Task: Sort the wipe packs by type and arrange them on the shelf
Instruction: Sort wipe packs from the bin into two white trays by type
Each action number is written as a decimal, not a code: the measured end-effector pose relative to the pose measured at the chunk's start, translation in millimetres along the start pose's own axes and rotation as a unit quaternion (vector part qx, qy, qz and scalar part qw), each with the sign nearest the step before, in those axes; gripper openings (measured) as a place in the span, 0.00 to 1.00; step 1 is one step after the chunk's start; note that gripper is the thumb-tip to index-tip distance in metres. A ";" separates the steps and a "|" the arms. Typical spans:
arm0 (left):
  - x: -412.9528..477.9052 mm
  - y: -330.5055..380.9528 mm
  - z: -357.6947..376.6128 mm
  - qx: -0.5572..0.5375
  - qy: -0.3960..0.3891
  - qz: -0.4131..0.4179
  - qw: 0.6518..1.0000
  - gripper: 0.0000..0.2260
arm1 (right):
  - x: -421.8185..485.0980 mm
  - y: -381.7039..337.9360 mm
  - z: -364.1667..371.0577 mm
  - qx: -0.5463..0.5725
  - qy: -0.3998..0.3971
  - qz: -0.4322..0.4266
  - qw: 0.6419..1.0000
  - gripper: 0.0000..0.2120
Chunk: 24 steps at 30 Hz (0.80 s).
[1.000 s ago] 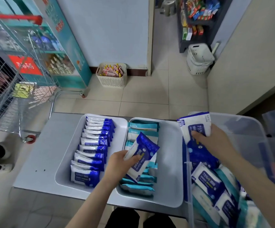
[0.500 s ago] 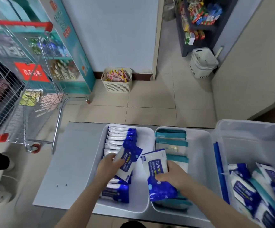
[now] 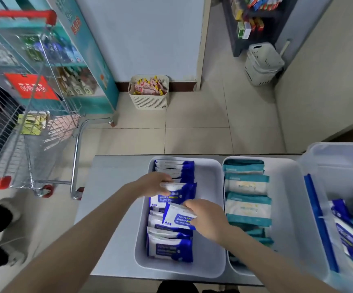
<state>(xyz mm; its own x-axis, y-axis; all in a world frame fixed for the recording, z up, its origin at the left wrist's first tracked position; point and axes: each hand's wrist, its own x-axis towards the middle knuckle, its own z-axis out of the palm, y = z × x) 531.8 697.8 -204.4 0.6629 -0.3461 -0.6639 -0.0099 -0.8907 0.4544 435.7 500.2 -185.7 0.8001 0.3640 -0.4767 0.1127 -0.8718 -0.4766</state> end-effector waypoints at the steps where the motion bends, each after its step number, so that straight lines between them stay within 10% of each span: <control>1: 4.1 0.0 -2.9 0.019 -0.003 0.009 1.000 0.19 | 5.2 -4.1 0.7 -0.003 0.009 -0.005 1.000 0.10; 6: 15.5 -1.6 -6.8 0.168 0.040 0.048 0.984 0.18 | 34.0 -21.1 6.5 -0.043 0.050 -0.032 0.997 0.16; 24: -4.2 0.7 13.7 0.031 0.198 -0.029 0.979 0.16 | 33.3 -10.9 20.5 0.026 0.136 -0.022 0.990 0.21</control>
<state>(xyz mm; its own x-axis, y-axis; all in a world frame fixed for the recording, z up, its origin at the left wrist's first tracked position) 518.7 694.6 -209.5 0.9020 -0.1637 -0.3996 -0.0012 -0.9263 0.3768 449.1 528.6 -211.4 0.9251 0.2936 -0.2410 0.1265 -0.8363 -0.5335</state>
